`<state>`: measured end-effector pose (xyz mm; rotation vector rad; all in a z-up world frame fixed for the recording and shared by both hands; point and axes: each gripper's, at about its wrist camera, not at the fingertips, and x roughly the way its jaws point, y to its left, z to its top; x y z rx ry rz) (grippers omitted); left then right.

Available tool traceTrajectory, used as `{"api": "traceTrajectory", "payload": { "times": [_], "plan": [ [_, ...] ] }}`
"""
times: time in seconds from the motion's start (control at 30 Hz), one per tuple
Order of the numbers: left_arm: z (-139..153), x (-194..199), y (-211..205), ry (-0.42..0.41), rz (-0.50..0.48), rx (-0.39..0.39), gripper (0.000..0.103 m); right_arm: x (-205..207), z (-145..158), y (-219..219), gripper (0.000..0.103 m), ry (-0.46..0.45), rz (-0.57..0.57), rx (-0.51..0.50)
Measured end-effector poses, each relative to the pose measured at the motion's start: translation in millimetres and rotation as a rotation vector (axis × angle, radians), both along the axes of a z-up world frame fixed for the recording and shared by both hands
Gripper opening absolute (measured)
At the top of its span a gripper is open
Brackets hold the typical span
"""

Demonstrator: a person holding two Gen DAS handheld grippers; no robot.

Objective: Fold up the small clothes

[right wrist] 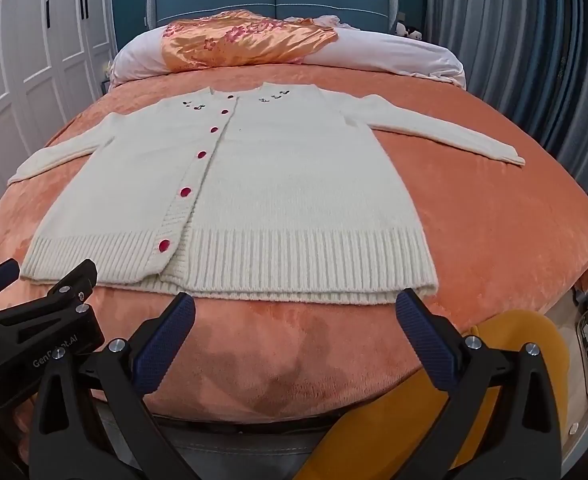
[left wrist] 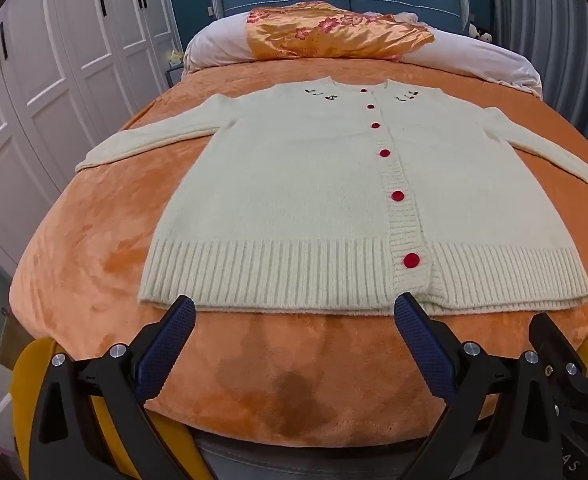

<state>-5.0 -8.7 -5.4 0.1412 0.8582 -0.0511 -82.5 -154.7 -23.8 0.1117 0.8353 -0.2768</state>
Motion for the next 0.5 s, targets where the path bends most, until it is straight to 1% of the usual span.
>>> {"api": "traceTrajectory", "payload": {
  "times": [0.5],
  "plan": [
    [-2.7, -5.6, 4.0, -0.007, 0.008, 0.003, 0.098, -1.8, -4.2, 4.4, 0.098, 0.006, 0.006, -0.002]
  ]
}}
